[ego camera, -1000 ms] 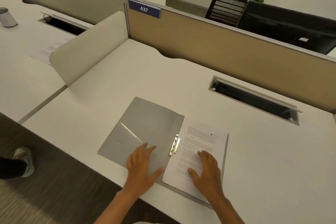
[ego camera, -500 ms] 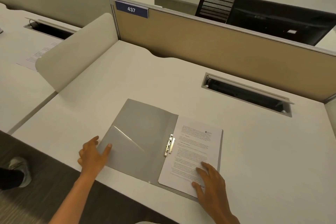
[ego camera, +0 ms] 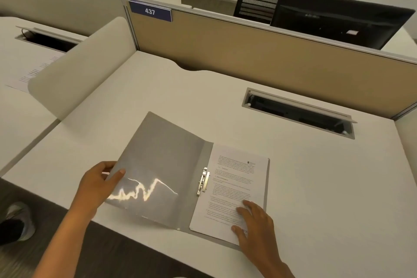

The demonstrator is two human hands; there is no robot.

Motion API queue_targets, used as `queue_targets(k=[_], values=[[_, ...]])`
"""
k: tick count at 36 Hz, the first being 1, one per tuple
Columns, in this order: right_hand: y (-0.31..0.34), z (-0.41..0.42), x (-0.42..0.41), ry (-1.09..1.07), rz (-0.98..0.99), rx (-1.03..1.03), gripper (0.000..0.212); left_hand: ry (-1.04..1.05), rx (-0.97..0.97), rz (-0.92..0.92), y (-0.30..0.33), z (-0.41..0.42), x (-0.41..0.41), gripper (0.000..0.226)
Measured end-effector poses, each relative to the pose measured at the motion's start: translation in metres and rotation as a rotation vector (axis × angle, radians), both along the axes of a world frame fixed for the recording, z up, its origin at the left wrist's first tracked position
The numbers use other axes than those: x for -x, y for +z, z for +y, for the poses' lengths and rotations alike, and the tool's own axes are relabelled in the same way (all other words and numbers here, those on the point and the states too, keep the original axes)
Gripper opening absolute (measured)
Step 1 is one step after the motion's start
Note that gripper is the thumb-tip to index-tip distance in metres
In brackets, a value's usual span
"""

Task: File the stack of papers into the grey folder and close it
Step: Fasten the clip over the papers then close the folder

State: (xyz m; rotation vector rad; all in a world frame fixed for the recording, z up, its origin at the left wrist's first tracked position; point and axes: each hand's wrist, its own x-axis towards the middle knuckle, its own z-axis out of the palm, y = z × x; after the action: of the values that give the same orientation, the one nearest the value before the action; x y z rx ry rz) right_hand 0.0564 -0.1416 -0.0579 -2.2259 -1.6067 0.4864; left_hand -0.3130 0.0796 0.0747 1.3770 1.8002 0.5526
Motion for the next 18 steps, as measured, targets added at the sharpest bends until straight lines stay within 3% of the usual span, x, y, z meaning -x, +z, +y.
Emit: queue_targets(k=[7, 18], values=[[0.005, 0.001, -0.003, 0.018, 0.022, 0.032, 0.051, -0.157, -0.080, -0.046, 0.071, -0.026, -0.039, 0.030], [0.015, 0.000, -0.018, 0.064, 0.124, 0.102, 0.051, -0.418, -0.076, -0.151, 0.088, -0.094, -0.118, 0.062]])
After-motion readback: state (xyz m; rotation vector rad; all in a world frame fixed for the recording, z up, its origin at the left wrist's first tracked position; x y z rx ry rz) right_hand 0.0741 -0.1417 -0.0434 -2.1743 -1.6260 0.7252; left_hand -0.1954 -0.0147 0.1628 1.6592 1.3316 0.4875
